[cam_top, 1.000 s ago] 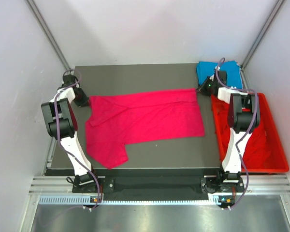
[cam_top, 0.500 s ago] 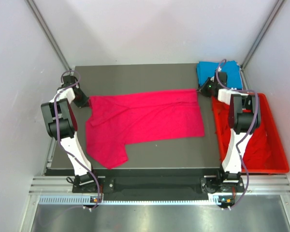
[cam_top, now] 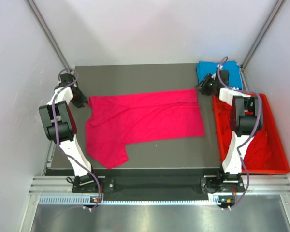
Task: Fold and stack the t-shirts
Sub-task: Fold the tshirt
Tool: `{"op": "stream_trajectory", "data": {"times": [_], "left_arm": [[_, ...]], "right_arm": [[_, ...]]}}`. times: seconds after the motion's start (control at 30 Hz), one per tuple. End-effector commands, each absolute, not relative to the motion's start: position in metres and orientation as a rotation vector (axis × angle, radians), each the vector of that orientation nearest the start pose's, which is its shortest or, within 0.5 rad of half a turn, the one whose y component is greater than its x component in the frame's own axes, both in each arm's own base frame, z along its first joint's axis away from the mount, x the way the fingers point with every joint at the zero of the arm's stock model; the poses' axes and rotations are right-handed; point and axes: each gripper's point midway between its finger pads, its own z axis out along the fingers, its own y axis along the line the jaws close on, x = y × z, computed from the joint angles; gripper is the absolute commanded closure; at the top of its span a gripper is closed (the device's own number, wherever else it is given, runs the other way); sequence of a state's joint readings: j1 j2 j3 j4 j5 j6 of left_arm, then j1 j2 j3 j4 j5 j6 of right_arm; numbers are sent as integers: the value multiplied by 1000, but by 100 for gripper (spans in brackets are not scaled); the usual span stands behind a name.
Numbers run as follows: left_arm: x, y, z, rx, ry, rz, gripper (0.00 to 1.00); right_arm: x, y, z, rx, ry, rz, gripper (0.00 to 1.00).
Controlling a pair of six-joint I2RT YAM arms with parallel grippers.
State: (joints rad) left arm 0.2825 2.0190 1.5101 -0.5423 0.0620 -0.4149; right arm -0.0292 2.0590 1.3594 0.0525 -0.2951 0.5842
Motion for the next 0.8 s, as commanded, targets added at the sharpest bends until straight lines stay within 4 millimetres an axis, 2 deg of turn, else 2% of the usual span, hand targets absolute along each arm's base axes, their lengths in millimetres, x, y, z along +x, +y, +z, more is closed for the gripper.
{"op": "stream_trajectory", "data": {"times": [0.0,0.03,0.13,0.17,0.3,0.33,0.47,0.57,0.67,0.7,0.77], "left_arm": [[449,108,90,-798,2421,-77,67],[448,107,93,-779,2420,-80,67],[460,88,120,-637,2351,-179,67],[464,84,125,-612,2334,-214,67],[483,50,142,-482,2273,-463,69],[487,39,138,-456,2280,-531,69],[490,26,116,-476,2310,-617,70],[486,32,88,-516,2364,-576,70],[480,51,55,-606,2443,-429,70],[476,58,40,-647,2482,-384,70],[469,69,27,-715,2529,-304,70]], "right_arm": [[541,64,134,421,2080,653,64],[537,64,143,412,2068,652,64],[530,68,152,375,2078,636,64],[530,69,154,358,2080,630,67],[526,74,146,331,2128,655,77],[523,94,145,293,2140,682,79],[524,114,133,288,2163,764,82],[526,122,111,290,2204,779,82],[529,109,68,363,2302,674,82],[529,104,60,384,2321,646,82],[528,96,43,425,2354,616,81]]}}
